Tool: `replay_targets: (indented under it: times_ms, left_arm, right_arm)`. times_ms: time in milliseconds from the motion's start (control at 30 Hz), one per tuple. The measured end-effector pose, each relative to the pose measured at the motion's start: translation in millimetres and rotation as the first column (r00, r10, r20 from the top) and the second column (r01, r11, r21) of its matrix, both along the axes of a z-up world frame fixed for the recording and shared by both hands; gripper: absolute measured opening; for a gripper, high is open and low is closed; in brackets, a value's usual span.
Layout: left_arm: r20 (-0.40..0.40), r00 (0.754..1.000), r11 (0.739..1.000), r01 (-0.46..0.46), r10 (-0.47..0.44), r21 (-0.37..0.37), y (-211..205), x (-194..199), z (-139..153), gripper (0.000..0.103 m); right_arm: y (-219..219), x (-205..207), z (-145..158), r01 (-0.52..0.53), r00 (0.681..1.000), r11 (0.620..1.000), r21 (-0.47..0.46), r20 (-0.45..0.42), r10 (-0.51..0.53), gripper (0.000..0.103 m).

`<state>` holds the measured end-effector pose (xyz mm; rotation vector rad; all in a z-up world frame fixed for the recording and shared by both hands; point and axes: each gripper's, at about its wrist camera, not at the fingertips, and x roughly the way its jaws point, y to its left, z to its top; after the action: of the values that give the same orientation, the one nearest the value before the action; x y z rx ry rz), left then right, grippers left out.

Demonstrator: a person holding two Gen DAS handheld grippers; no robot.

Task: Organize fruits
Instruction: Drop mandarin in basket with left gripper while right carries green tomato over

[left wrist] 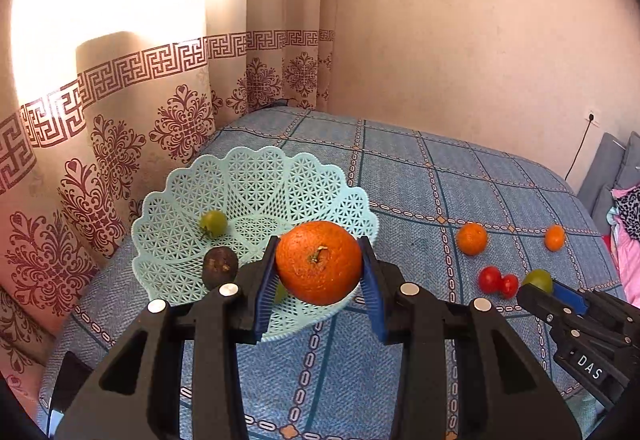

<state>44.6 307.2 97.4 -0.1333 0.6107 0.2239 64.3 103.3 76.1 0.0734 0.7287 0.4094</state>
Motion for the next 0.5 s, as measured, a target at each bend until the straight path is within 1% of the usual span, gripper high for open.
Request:
replay_targets:
  times_ms: [133, 233, 367, 500]
  left_arm:
    - [0.004, 0.998, 0.998, -0.067, 0.067, 0.019, 21.7, -2.8, 0.6, 0.039]
    - [0.005, 0.992, 0.99, -0.125, 0.125, 0.058, 33.8, -5.4, -3.4, 0.039]
    - [-0.011, 0.987, 0.986, -0.161, 0.161, 0.043, 51.6, -3.0, -11.4, 0.039]
    - [-0.017, 0.985, 0.984, -0.174, 0.174, 0.031, 59.6, -1.3, -15.8, 0.039]
  right_arm:
    - [16.6, 2.5, 5.6, -0.016, 1.0, 1.0, 0.024, 0.007, 0.016, 0.029]
    - [29.3, 3.5, 8.5, -0.038, 0.999, 0.999, 0.029, 0.011, 0.038, 0.029]
    - [44.7, 5.3, 12.4, -0.062, 0.998, 0.998, 0.034, 0.018, 0.061, 0.029]
    - [59.7, 8.0, 17.8, -0.081, 0.996, 0.996, 0.039, 0.028, 0.08, 0.029]
